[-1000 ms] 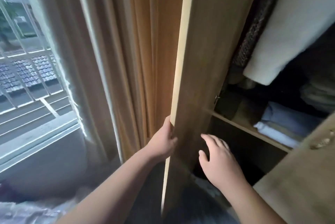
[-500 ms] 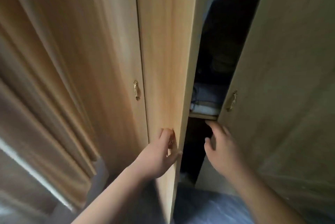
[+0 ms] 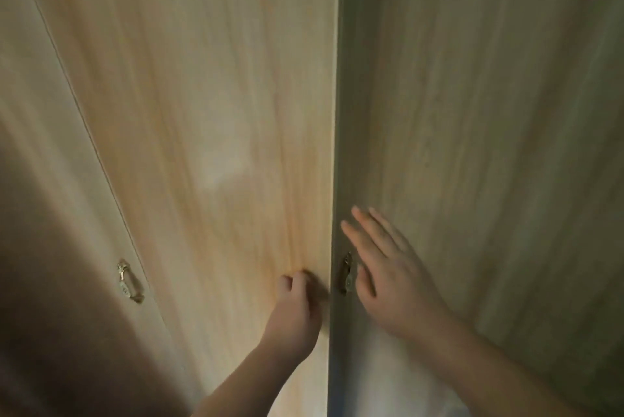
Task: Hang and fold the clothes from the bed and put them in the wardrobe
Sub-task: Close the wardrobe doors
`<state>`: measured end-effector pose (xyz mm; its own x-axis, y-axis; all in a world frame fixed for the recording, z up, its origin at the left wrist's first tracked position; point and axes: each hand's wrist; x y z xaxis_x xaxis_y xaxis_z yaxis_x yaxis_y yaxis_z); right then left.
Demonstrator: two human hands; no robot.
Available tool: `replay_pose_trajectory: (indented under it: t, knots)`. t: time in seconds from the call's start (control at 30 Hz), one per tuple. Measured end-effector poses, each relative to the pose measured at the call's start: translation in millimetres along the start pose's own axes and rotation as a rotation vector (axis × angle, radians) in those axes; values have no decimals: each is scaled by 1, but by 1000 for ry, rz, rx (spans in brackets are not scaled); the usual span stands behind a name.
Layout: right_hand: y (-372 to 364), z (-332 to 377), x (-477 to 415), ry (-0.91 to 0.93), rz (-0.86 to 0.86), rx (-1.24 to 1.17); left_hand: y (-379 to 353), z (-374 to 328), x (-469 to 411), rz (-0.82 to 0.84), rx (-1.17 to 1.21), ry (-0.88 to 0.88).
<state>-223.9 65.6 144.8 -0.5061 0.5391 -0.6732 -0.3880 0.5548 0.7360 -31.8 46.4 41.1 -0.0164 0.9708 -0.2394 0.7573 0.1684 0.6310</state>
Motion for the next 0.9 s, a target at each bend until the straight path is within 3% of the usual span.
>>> replay_pose_trajectory:
  t: [0.13, 0.23, 0.5, 0.73, 0.9]
  knots:
    - [-23, -51, -44, 273, -4, 138, -19, -2, -36, -100, 18, -1]
    - [-43, -73, -62, 361, 85, 247, -27, -1, -53, -140, -4, -21]
    - [-70, -100, -79, 444, 63, 360, -35, 1, -76, -122, -38, 62]
    - [-82, -98, -79, 410, 38, 361, -39, -2, -82, -158, -52, 98]
    - [-78, -94, -80, 382, 104, 373, -29, -4, -79, -73, -49, 118]
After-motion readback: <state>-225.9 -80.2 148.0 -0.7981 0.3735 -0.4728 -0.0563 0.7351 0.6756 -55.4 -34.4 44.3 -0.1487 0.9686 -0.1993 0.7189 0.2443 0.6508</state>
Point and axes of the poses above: each hand's wrist, its own x-axis away from the middle knuckle, its own y-axis out of the back of the hand, z = x × y, and after that the axes turned 8 degrees about y, right-handed
